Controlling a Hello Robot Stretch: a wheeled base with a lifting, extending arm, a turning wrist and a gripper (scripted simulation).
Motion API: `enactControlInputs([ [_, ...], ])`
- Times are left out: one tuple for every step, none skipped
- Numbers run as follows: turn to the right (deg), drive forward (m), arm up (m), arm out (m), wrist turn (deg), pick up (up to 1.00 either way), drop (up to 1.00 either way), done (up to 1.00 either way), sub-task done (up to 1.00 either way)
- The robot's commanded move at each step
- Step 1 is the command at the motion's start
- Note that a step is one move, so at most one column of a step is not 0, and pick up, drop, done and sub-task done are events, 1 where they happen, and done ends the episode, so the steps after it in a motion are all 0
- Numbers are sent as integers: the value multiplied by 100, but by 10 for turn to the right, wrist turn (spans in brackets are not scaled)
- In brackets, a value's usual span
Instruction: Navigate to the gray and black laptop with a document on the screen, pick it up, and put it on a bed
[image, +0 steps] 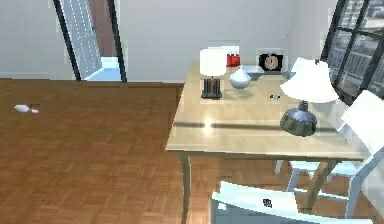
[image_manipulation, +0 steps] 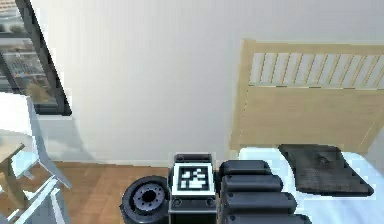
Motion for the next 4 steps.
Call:
enactControlInputs([
  [210,0,0,0,0,0,0,0,0],
  [30,0,0,0,0,0,0,0,0],
  [-450,0,0,0,0,0,0,0,0],
  [-450,0,0,0,0,0,0,0,0],
])
